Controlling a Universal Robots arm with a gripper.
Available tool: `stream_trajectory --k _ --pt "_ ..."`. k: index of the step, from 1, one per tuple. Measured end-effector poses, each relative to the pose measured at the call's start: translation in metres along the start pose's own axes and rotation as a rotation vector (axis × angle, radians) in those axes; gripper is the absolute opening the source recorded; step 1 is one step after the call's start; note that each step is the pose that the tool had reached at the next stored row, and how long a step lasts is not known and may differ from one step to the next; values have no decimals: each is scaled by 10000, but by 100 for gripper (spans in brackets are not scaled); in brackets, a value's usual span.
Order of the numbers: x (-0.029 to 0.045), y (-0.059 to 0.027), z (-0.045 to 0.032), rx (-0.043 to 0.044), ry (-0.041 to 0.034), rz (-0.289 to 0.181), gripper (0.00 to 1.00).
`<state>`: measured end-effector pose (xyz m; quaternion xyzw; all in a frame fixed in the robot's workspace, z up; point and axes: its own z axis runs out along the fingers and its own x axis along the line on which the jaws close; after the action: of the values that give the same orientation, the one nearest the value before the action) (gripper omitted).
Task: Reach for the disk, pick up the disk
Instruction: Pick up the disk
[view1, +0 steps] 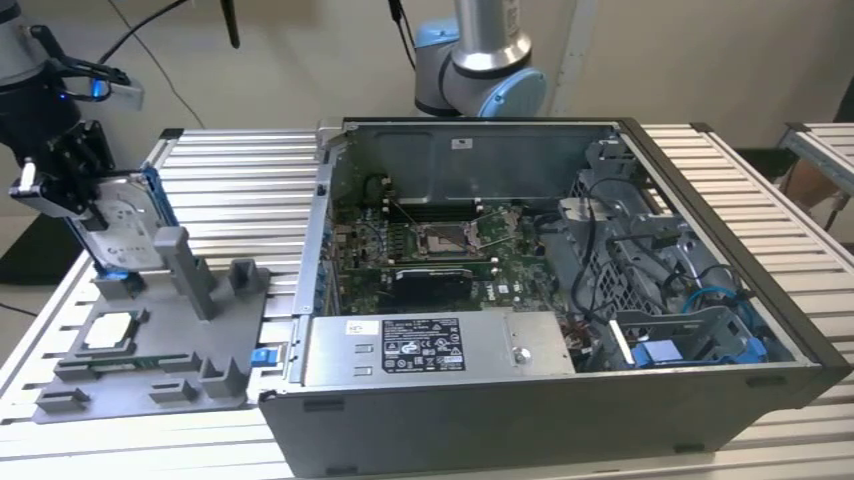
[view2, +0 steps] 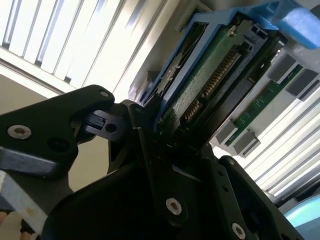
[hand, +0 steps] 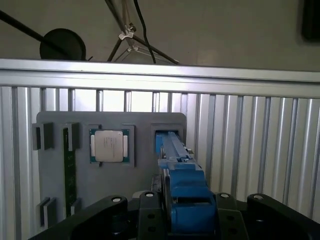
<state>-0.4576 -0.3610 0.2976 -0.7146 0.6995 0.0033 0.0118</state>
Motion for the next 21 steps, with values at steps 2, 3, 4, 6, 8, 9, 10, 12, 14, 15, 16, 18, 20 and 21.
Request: stream_trajectory --k 2,3,4,6,8,9,10,12,14,15,16,18,20,21 --pt "0 0 -23 -1 2 0 0" --pt "0 0 -34 -1 2 -1 0" --pt "-1 0 -45 -1 3 -1 0" --pt "-1 1 -68 1 4 -1 0" --pt "-2 2 -90 0 4 -1 0" --pt "-2 2 -100 1 4 -1 0" --pt "-2 1 -111 1 5 -1 0" --pt "-3 1 -136 0 6 0 0" --pt "-3 1 -162 0 7 -1 0" --pt "-3 1 -175 0 7 -1 0" --pt "-4 1 -188 1 8 -1 0" --pt "-5 0 -220 0 8 0 0" --pt "-5 0 -256 1 8 -1 0" --pt "-6 0 -280 1 9 0 0"
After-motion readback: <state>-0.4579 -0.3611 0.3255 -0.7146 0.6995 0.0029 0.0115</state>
